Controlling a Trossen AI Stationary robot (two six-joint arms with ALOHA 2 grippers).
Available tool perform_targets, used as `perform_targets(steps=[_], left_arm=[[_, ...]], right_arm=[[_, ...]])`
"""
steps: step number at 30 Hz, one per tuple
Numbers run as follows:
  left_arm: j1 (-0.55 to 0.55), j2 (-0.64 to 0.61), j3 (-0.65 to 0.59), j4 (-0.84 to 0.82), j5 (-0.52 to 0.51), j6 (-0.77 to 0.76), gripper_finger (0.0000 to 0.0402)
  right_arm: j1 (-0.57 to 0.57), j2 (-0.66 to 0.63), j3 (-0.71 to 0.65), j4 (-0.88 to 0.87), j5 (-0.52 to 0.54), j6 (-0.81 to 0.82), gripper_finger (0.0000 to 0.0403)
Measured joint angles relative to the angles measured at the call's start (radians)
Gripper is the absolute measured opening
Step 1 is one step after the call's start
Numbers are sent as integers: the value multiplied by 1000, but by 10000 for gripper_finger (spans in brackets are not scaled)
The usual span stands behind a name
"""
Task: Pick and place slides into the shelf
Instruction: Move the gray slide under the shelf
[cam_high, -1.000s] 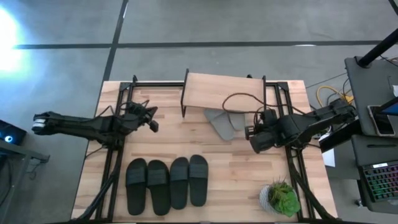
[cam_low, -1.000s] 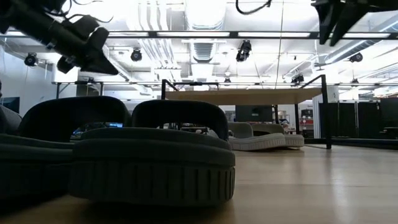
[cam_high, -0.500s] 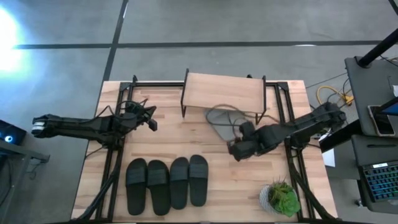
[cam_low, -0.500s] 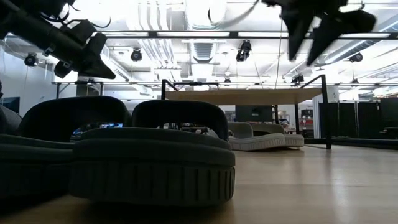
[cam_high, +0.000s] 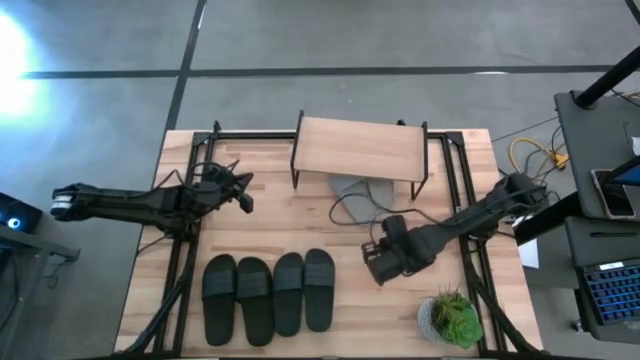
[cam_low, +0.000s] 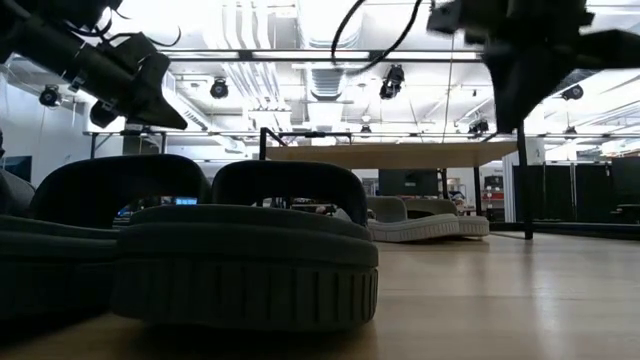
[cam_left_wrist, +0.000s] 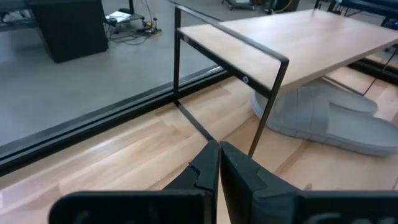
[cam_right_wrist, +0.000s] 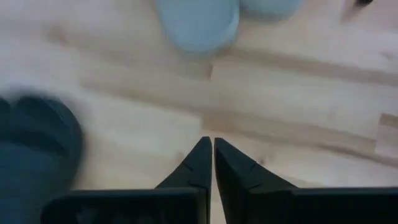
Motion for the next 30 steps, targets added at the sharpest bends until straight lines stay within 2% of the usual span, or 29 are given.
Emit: perform_targets(steps=[3, 9, 15, 20, 22, 27, 30], left_arm=[[0, -11, 13, 1, -1, 0, 0], [6, -26, 14, 0, 0, 6, 0], [6, -27, 13, 1, 4, 1, 0], [6, -26, 13, 1, 4, 0, 0], [6, -22, 13, 3, 5, 0, 0], [6, -12, 13, 3, 5, 0, 0], [6, -6, 12, 4, 5, 0, 0]], right_arm=[[18, -75, 1, -77, 79, 102, 9], [18, -120, -72, -79, -27, 115, 9], [42, -165, -62, -59, 66, 173, 9], [39, -175, -73, -57, 57, 143, 9], [40, -164, -81, -22, 25, 121, 9], [43, -159, -152, 229, -3, 54, 9], [51, -156, -205, 276, -16, 53, 9]])
